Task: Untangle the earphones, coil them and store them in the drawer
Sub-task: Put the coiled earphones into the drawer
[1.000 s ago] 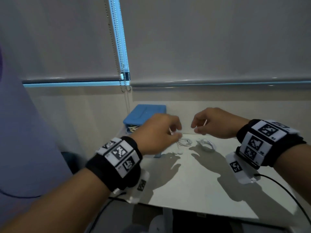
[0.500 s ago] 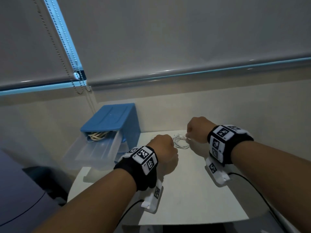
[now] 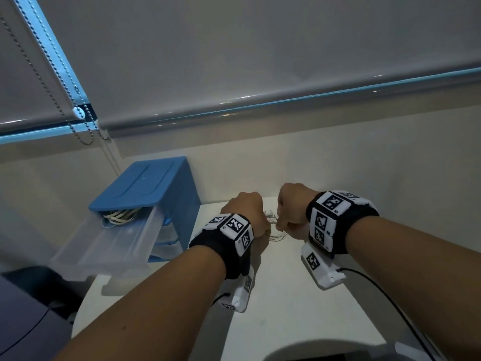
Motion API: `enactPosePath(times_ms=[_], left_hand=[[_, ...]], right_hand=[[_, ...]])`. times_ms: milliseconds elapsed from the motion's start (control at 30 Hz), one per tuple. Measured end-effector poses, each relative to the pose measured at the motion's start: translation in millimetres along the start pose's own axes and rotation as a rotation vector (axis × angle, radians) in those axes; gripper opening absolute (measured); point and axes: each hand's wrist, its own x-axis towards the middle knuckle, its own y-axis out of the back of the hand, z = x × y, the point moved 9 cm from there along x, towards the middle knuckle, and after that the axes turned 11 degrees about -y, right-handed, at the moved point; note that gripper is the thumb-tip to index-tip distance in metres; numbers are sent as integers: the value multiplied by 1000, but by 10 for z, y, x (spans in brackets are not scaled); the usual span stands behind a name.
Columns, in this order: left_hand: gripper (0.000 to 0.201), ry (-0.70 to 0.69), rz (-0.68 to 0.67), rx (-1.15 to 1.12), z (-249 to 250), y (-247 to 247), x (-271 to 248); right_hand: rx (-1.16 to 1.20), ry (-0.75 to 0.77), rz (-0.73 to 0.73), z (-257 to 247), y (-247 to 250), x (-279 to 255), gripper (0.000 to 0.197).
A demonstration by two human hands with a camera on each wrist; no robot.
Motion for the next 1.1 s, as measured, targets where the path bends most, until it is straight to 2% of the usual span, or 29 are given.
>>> enactPosePath(times_ms=[167,267,367,467,567,733,833,967,1100], left_hand=[[12,-64,-30,71,176,-37,-50],[14,-89,-28,48,187,2,-115],[21,-117,-15,-5,199,114,-215],[15,-161,29,-33,241,330,-353],[10,-231,84,-35,302,631,-556],[10,-296,169,-24,228,1228,-990],[15,-292,196,-64,55,1556,-1236],[13,-278,227,-134,-265,1932,-1535],[13,-235,270,-169,-685,2205,-1768]], right_hand=[[89,-22,-31,169,-3,-143,30],[156,-28,-28,282,88,-207,24],[291,33,-70,299,165,-287,20],[376,126,-140,200,221,-454,24],[418,235,-191,14,313,-677,30],[480,403,-204,-400,542,-1035,17],[517,475,-176,-711,681,-1214,10],[522,581,-129,-1229,797,-1423,17],[493,663,-105,-1798,792,-1614,9]])
